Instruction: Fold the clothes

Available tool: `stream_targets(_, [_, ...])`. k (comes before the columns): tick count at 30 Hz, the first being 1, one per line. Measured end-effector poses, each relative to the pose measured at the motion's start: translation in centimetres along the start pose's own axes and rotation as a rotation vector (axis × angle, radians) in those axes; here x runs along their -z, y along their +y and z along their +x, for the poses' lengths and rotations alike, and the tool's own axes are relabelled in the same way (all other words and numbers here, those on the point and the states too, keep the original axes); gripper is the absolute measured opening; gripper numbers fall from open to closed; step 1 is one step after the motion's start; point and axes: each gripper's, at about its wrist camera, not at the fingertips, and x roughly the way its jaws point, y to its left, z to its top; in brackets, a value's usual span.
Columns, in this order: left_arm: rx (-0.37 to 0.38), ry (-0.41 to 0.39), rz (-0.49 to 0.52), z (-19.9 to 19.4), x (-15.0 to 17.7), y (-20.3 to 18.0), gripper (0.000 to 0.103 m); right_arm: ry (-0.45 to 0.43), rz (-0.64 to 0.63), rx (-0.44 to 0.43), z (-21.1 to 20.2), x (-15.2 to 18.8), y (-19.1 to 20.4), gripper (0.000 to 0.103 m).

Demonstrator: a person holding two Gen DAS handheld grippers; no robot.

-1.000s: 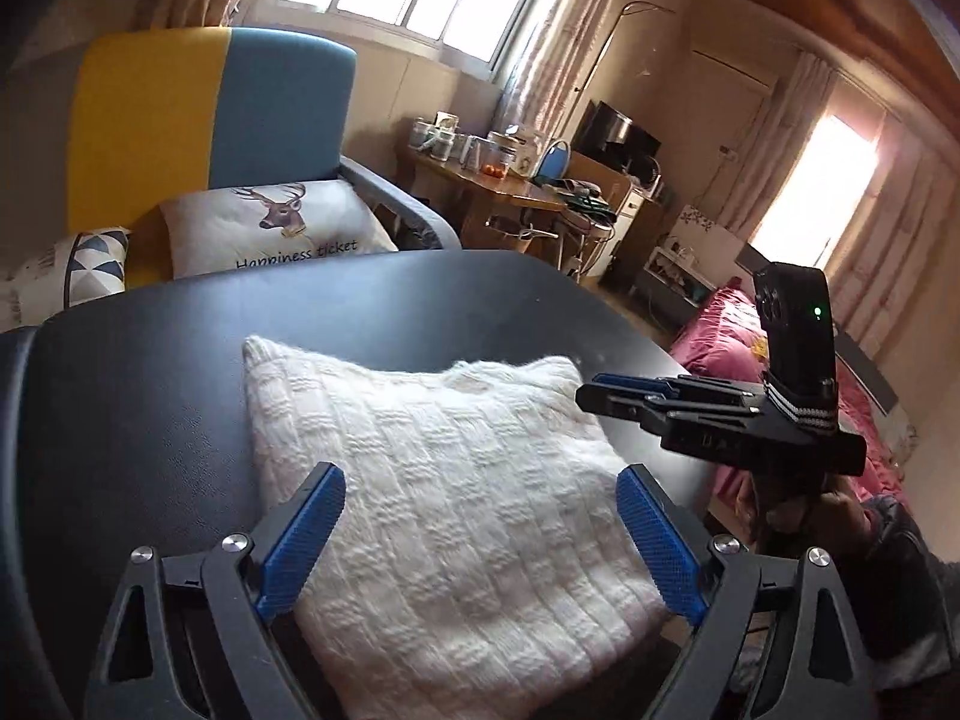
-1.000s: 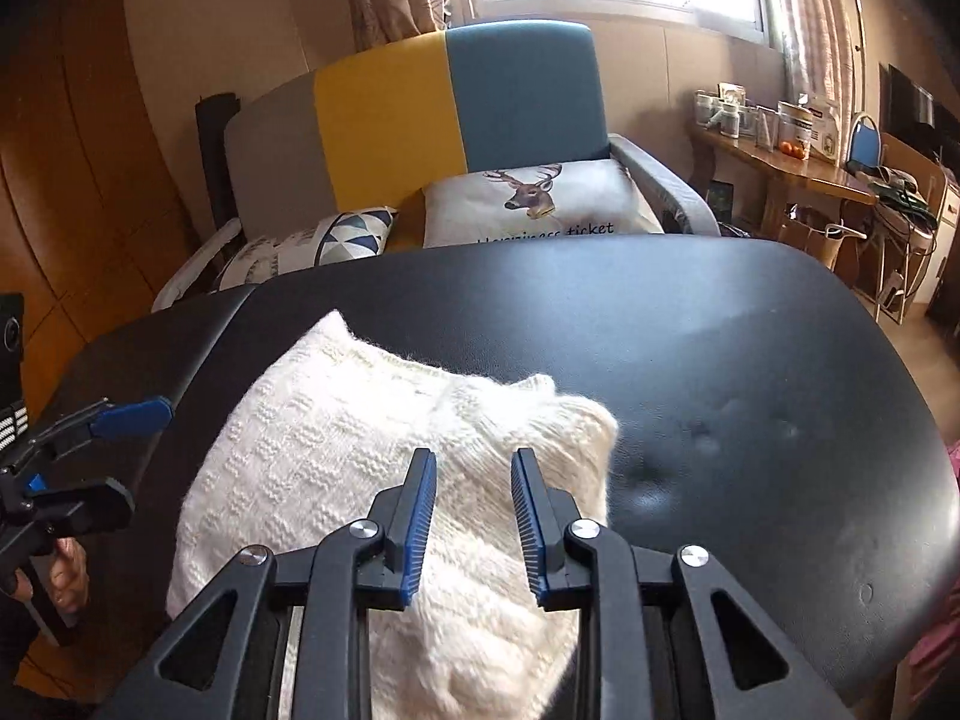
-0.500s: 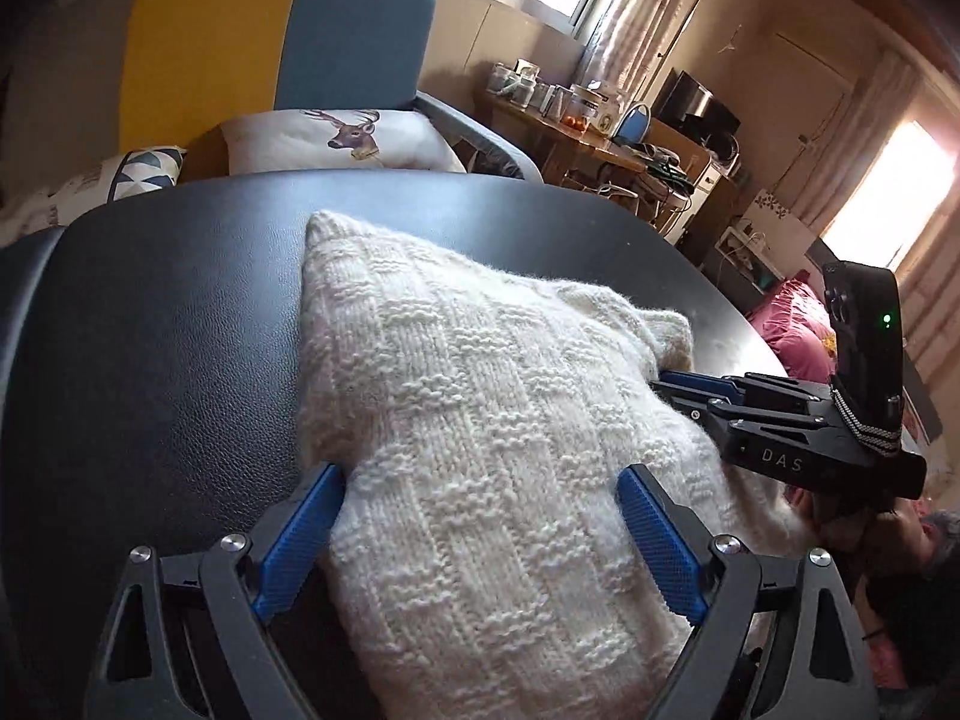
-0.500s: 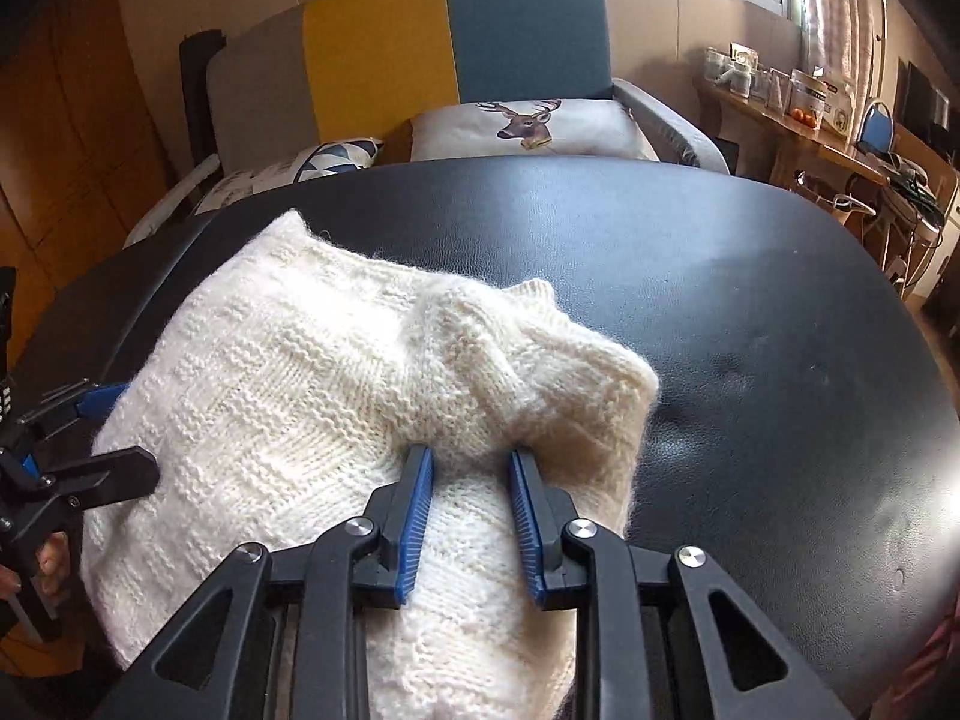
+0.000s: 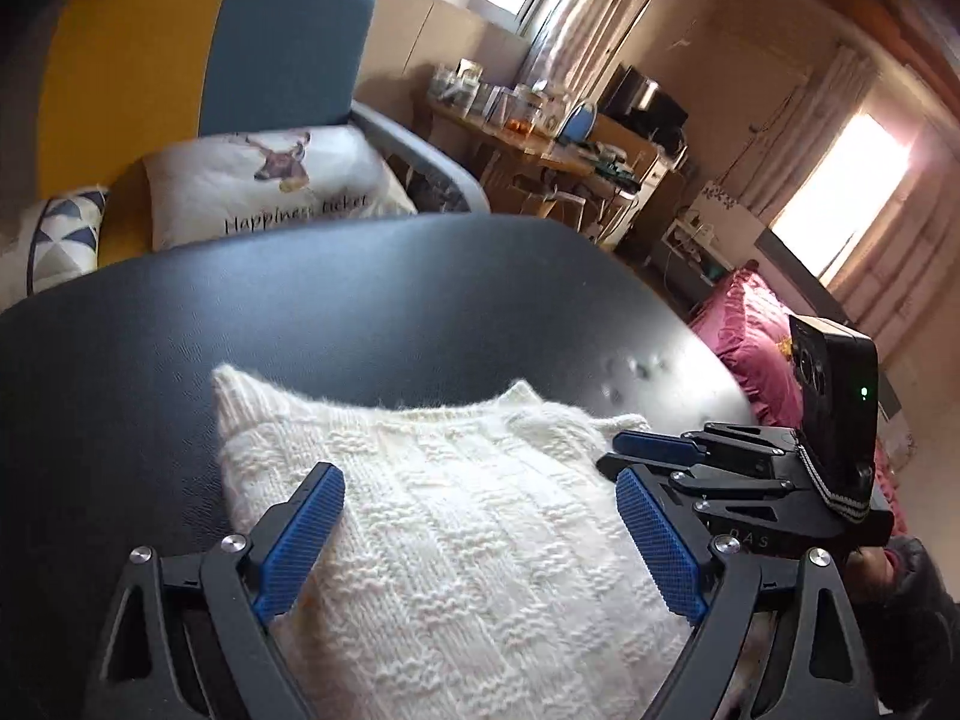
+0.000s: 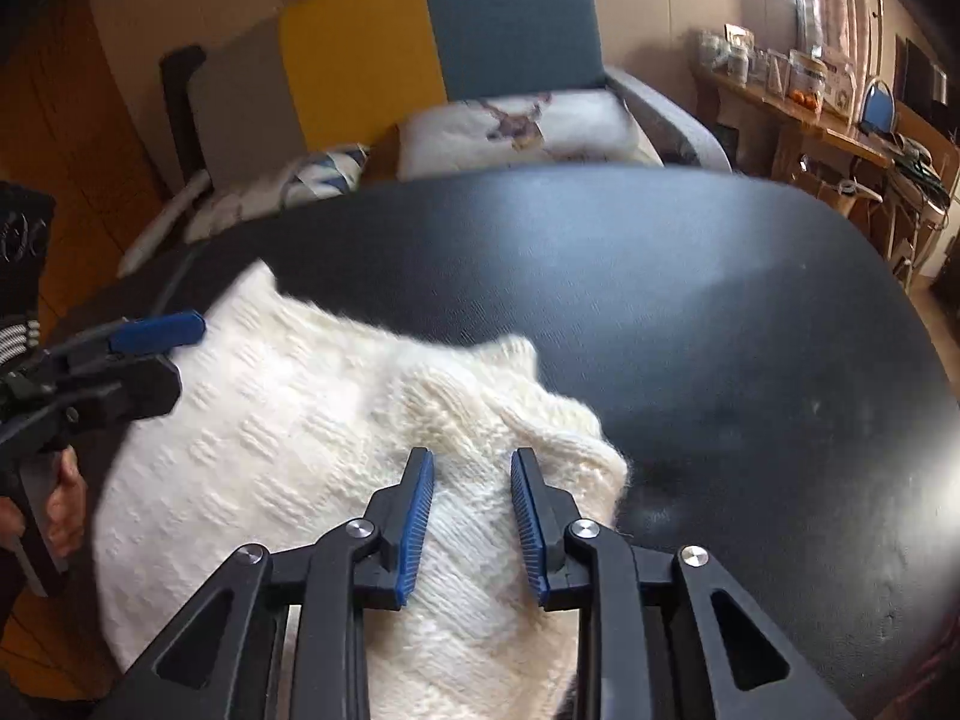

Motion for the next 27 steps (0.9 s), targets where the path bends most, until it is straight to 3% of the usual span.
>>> stream_targets(2, [-0.012,0.084,-0.02,2.9,0.1,0.2,0.092,0.01,0.032,-0.006,0.8,0.9,-1.1,0.025])
stream_targets(4, [0.007,0.04,-0.011,2.8,0.8,-0.3,0.093,-0.012,0.064,-0.022,0.6,1.6,-2.0,0.025])
stream_targets(11, [-0.024,0.006,-0.028,0.6,2.2,-1.2,0.092,-0.045,0.063,-0.041,0.0,1.4,-2.4,0.026])
stream_targets(14, [-0.04,-0.03,-0.021,-1.3,3.8,-2.0,0.093,-0.121,0.052,-0.059,-3.1,1.2,-2.5,0.026])
stream_targets(17, [-0.057,-0.065,-0.014,-3.3,5.3,-2.7,0.093,-0.185,0.025,-0.14,-6.8,2.1,-1.9,0.028])
stream_targets(23, [-0.088,-0.132,-0.001,-7.0,8.5,-4.2,0.093,-0.111,-0.073,-0.266,-9.9,6.8,1.6,0.028])
stream_targets(26, [-0.134,-0.096,0.034,-5.8,11.0,-5.5,0.093,0.021,-0.093,-0.189,-7.1,9.4,2.5,0.026])
stream_targets(27, [-0.167,-0.089,0.06,-5.2,11.7,-5.9,0.094,0.017,-0.073,-0.176,-6.5,10.2,2.2,0.026])
